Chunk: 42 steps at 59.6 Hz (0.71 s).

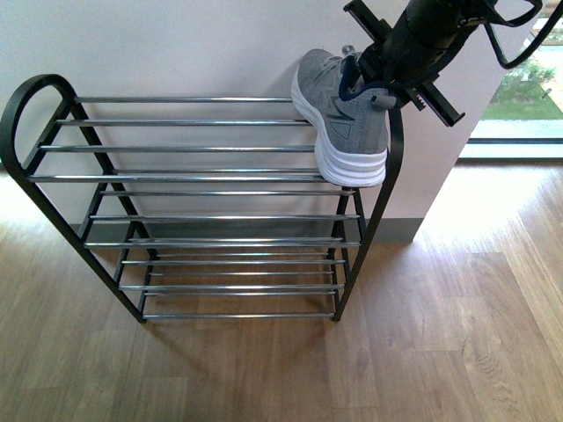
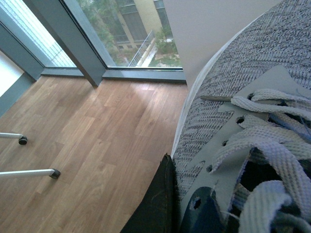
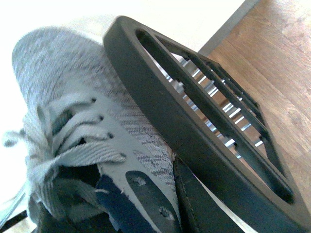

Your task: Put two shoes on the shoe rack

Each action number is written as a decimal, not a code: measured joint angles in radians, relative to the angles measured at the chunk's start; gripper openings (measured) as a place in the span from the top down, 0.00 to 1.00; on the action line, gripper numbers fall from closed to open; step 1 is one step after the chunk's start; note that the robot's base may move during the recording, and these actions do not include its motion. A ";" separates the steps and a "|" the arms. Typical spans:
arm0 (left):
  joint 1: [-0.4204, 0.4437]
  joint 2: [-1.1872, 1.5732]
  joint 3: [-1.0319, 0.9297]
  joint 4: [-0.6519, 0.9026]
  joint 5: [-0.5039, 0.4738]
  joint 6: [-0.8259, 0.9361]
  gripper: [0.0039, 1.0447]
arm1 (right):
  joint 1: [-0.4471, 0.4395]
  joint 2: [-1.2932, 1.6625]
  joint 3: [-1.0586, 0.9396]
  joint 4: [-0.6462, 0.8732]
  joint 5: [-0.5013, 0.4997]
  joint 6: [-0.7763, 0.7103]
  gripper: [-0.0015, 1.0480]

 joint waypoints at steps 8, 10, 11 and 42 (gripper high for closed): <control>0.000 0.000 0.000 0.000 0.000 0.000 0.99 | 0.002 -0.072 -0.114 0.039 -0.023 0.020 0.99; 0.000 0.000 0.000 0.000 0.001 0.000 0.99 | 0.002 -0.084 -0.131 0.041 -0.021 0.020 0.99; 0.000 0.000 0.000 0.000 0.002 0.000 0.99 | 0.003 -0.088 -0.140 0.047 -0.020 0.020 0.99; 0.000 0.000 0.000 0.000 0.000 0.000 0.99 | 0.017 -0.012 -0.010 0.055 0.016 -0.024 0.99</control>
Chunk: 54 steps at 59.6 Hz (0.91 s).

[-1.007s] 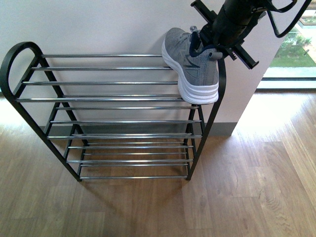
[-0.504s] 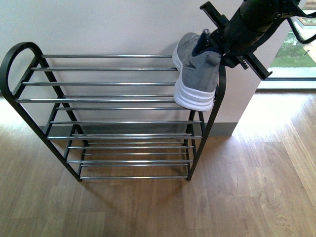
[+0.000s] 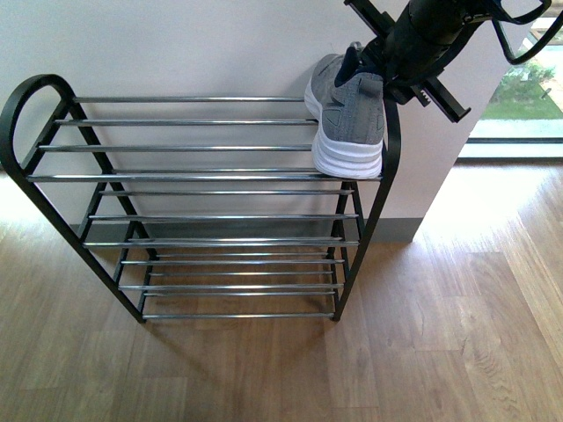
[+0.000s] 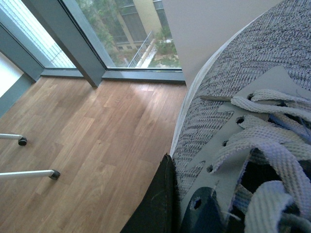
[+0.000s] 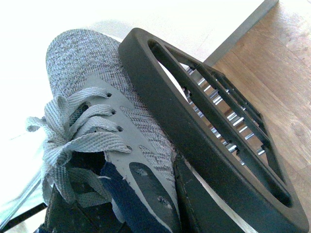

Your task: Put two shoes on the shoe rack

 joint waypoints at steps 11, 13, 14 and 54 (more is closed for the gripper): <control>0.000 0.000 0.000 0.000 0.000 0.000 0.99 | 0.000 -0.005 -0.047 0.034 -0.022 -0.002 0.75; 0.000 0.000 0.000 0.000 0.000 0.000 0.99 | 0.001 -0.007 -0.050 0.034 -0.026 0.000 0.70; 0.000 0.000 0.000 0.000 0.000 0.000 0.99 | 0.001 -0.009 -0.051 0.034 -0.029 0.000 0.67; 0.000 0.000 0.000 0.000 -0.001 0.000 0.99 | -0.043 -0.481 -0.891 1.255 -0.060 -0.963 0.56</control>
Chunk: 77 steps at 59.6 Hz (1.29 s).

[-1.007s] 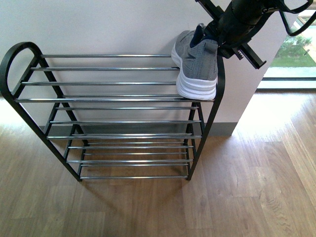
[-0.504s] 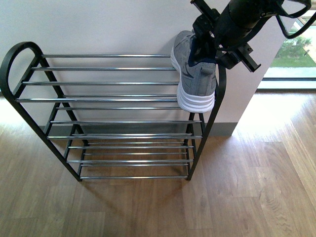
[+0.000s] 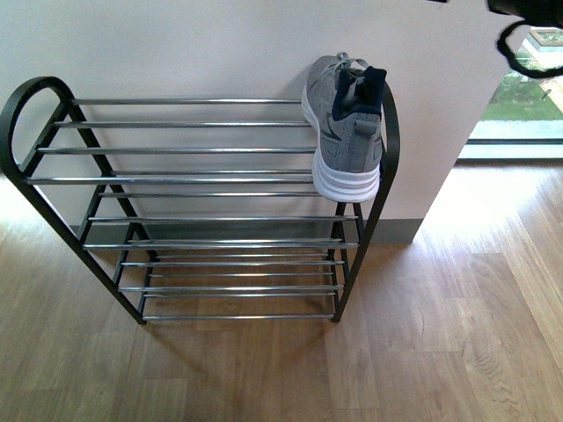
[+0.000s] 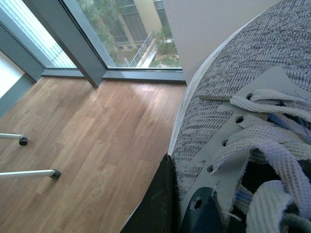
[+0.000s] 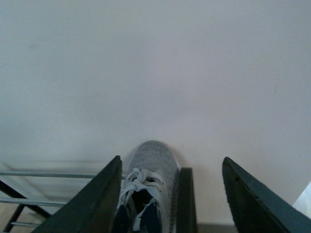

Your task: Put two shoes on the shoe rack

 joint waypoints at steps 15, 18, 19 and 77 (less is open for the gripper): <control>0.000 0.000 0.000 0.000 0.000 0.000 0.99 | -0.028 -0.140 -0.259 0.142 -0.018 -0.072 0.89; 0.000 0.000 0.000 0.000 0.000 0.000 0.99 | -0.031 -0.163 -0.306 0.146 -0.023 -0.075 0.96; 0.000 0.000 0.000 0.000 0.000 0.000 0.99 | -0.032 -0.175 -0.327 0.148 -0.027 -0.076 0.99; 0.000 0.000 0.000 0.000 0.000 0.000 0.99 | -0.096 -0.826 -0.751 -0.079 -0.086 -0.090 0.98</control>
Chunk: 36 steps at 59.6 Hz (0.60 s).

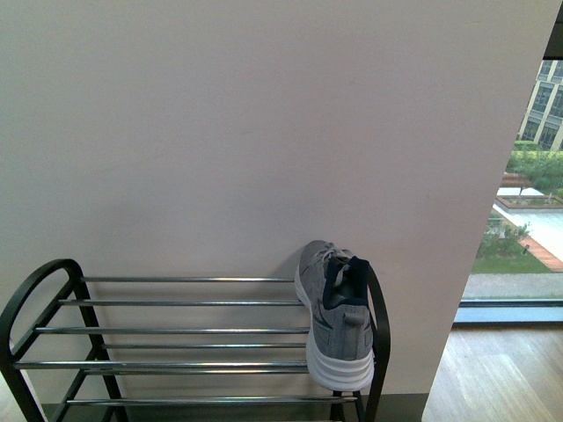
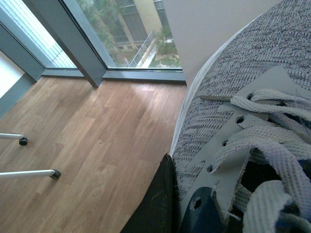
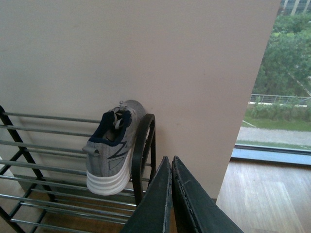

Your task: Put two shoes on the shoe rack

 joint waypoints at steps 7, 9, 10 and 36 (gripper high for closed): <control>0.000 0.000 0.000 0.000 0.000 0.000 0.99 | 0.000 -0.089 -0.022 -0.068 0.000 0.000 0.98; 0.000 0.000 0.000 0.000 0.000 0.000 0.99 | 0.000 -0.113 -0.027 -0.087 0.000 0.000 0.98; 0.000 0.000 0.000 0.000 0.000 0.000 0.99 | 0.000 -0.129 -0.030 -0.100 0.000 0.000 0.98; 0.000 0.000 0.000 0.000 0.000 0.000 0.99 | 0.000 -0.425 -0.048 -0.355 0.000 0.000 0.98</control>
